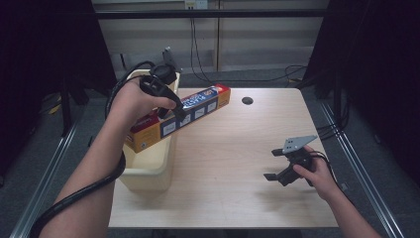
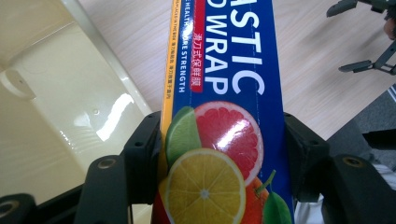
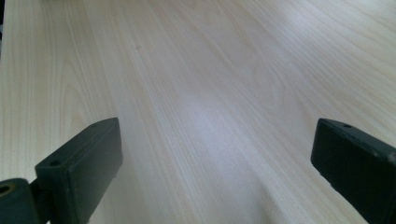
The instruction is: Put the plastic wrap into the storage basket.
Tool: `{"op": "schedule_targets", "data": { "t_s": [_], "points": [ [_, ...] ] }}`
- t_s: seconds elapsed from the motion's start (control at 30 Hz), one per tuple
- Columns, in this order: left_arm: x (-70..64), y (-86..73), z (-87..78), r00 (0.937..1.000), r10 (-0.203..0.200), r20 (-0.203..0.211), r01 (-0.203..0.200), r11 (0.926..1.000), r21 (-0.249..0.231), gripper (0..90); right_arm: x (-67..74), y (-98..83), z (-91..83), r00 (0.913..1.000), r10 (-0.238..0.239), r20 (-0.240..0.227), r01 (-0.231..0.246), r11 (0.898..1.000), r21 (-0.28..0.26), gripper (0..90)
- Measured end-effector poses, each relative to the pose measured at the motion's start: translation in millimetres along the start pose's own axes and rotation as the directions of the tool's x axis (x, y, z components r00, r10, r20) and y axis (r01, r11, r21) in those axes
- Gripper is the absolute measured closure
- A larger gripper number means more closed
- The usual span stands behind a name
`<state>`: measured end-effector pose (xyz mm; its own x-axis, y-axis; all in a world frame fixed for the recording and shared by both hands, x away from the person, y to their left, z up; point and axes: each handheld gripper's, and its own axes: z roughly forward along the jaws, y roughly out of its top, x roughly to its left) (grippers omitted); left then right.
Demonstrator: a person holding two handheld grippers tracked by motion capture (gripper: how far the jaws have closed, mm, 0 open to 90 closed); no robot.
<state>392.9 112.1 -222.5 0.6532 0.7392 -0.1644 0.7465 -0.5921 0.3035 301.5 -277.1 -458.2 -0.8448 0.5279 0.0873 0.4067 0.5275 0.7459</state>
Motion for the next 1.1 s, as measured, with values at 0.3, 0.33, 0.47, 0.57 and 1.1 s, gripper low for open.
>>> {"op": "schedule_targets", "data": {
  "t_s": [0.3, 0.33, 0.47, 0.57, 1.1],
  "points": [
    [13.3, -2.2, -15.4, 0.9990, -0.042, -0.012, 0.042, 0.9991, -0.008, 40.5, -1.4, -0.8, -0.9, 1.0000, 0.005, -0.003, -0.005, 1.000, -0.002, 2.1],
    [14.5, -3.0, -16.7, 0.9987, -0.048, -0.016, 0.048, 0.9988, -0.009, 40.5, -1.5, -0.8, -0.9, 1.0000, 0.004, -0.002, -0.004, 1.000, -0.003, 2.1],
    [20.7, -6.4, -22.6, 0.9967, -0.077, -0.029, 0.076, 0.9970, -0.017, 40.5, -2.0, -1.0, -1.1, 1.0000, 0.005, 0.006, -0.005, 1.000, -0.008, 2.1],
    [22.7, -8.6, -26.7, 0.9945, -0.094, -0.046, 0.093, 0.9955, -0.019, 40.5, -2.3, -0.9, -1.0, 1.0000, 0.005, -0.002, -0.005, 1.000, -0.008, 2.1],
    [40.4, -25.4, -46.7, 0.9739, -0.218, -0.064, 0.213, 0.9743, -0.074, 40.5, -1.5, -0.5, -1.2, 0.9998, 0.015, -0.011, -0.015, 1.000, -0.016, 2.1]
  ]
}}
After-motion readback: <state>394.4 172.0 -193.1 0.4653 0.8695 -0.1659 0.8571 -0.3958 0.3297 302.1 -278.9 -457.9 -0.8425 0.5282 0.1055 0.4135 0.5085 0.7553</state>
